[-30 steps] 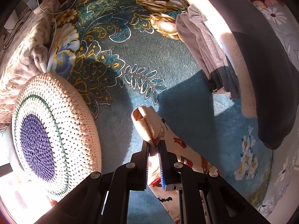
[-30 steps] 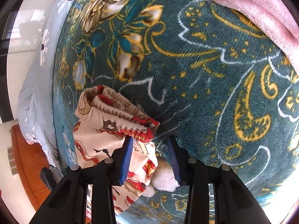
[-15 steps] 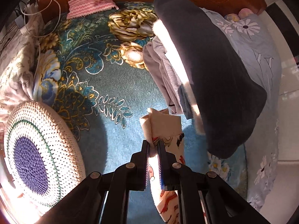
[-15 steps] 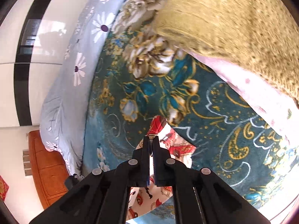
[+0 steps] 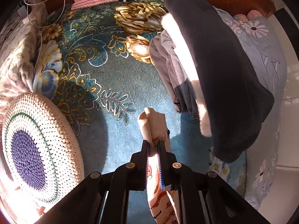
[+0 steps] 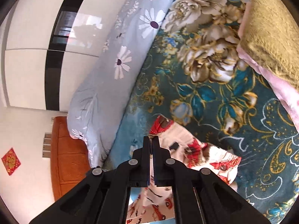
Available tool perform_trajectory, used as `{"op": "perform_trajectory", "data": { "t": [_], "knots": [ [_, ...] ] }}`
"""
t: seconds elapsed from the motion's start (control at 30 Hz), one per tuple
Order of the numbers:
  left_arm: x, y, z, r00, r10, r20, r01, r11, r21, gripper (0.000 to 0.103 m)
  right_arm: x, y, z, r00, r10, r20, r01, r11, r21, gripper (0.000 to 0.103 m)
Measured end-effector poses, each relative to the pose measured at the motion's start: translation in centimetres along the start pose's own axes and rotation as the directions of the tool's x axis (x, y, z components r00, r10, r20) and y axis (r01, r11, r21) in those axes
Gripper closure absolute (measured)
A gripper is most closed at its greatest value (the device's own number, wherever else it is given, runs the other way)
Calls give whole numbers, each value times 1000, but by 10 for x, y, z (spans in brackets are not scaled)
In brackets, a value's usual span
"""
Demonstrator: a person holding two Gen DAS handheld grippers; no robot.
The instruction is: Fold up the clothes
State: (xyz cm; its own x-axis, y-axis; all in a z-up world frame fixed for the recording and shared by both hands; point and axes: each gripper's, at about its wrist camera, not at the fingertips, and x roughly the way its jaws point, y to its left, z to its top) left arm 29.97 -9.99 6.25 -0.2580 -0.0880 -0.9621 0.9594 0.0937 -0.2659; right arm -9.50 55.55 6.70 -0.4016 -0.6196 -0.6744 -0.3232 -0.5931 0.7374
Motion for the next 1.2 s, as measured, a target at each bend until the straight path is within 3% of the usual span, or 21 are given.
{"op": "perform_trajectory", "data": {
  "t": [0.1,0.23,0.37,0.63,0.83,0.9,0.97,1.0,1.07,1.2],
  "knots": [
    [14,24,-7,999,41,-36,-43,997,-62,93,17,-42,-20,991,-116,-63,120,991,64,101],
    [25,48,-14,995,81,-60,-88,989,-121,92,40,-97,-45,954,-259,-155,280,951,132,101],
    [30,49,-17,992,102,-71,-109,988,-112,91,51,-102,-44,919,-356,-171,372,925,72,98],
    [30,33,-11,994,87,-62,-91,993,-70,91,80,-111,-45,909,-349,-227,383,915,128,93],
    [22,26,-4,998,40,-38,-43,996,-79,93,87,-103,-42,934,-308,-183,345,909,234,100],
    [12,17,1,1000,0,-18,-2,998,-70,93,74,-90,-29,955,-263,-134,289,926,242,101],
    [-5,4,8,995,-104,9,104,993,-57,95,55,-73,-12,975,-209,-74,220,947,234,101],
    [-19,-3,13,986,-160,40,161,986,-42,97,44,-64,-4,982,-183,-45,188,957,223,101],
    [-48,-15,25,964,-243,112,242,970,16,99,36,-66,-2,976,-213,-46,218,955,202,101],
    [-55,-5,39,978,-169,123,161,984,69,98,19,-71,4,961,-273,-46,277,947,160,101]
  ]
}}
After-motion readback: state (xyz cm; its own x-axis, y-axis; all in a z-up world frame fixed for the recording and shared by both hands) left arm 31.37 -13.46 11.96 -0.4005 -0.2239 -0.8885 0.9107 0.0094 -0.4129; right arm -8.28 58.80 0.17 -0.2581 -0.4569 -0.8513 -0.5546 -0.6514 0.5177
